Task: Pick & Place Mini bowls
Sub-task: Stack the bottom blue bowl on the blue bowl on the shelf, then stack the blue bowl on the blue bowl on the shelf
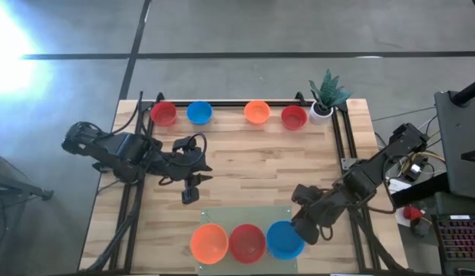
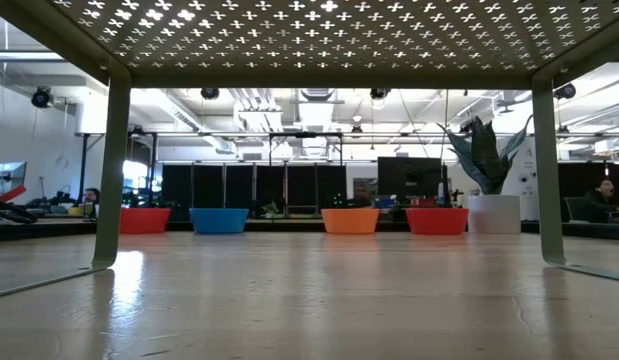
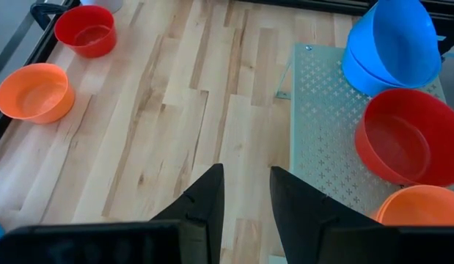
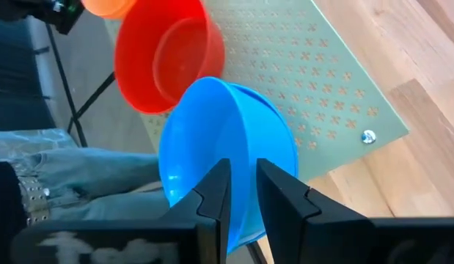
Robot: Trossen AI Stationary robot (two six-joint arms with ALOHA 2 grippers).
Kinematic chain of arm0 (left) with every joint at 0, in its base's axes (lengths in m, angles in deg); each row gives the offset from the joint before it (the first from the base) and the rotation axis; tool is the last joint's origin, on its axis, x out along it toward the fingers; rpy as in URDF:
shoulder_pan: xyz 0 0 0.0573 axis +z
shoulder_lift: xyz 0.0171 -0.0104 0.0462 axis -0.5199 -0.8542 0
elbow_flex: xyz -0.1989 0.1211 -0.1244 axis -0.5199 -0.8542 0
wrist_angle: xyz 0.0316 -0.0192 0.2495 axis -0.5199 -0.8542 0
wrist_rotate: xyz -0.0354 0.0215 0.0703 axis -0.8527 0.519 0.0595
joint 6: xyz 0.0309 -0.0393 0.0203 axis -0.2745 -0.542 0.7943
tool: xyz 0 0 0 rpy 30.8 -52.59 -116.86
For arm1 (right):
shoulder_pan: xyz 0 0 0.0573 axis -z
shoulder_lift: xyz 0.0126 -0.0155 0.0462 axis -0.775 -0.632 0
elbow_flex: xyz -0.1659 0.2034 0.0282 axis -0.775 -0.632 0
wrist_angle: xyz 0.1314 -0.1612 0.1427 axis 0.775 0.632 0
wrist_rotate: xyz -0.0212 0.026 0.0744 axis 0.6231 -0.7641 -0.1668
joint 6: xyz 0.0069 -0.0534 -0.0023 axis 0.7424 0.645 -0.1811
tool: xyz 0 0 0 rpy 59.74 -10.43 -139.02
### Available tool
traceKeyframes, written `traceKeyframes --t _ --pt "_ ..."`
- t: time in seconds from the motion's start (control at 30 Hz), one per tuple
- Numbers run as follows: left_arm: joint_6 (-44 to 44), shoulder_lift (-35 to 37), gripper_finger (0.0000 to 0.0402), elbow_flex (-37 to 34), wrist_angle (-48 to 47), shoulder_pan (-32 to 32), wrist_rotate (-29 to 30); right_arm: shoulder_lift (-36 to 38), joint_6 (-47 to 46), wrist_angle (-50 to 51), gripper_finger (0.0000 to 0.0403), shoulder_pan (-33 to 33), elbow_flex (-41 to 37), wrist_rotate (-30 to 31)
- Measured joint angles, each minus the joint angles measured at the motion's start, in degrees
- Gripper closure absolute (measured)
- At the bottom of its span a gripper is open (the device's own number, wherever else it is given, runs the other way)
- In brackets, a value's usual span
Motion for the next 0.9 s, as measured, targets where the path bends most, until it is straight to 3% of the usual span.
traceKeyframes --t 0.37,0.9 --pt "-0.12 0.00 0.0299 0.00 -0.01 0.00 0.02 0.00 6.30 -5.25 0.0340 -0.07 0.44 -0.76" --pt "-0.20 0.00 0.0299 0.00 -0.01 0.00 0.02 -0.02 6.81 -5.00 0.0344 -0.04 -4.75 -2.16"
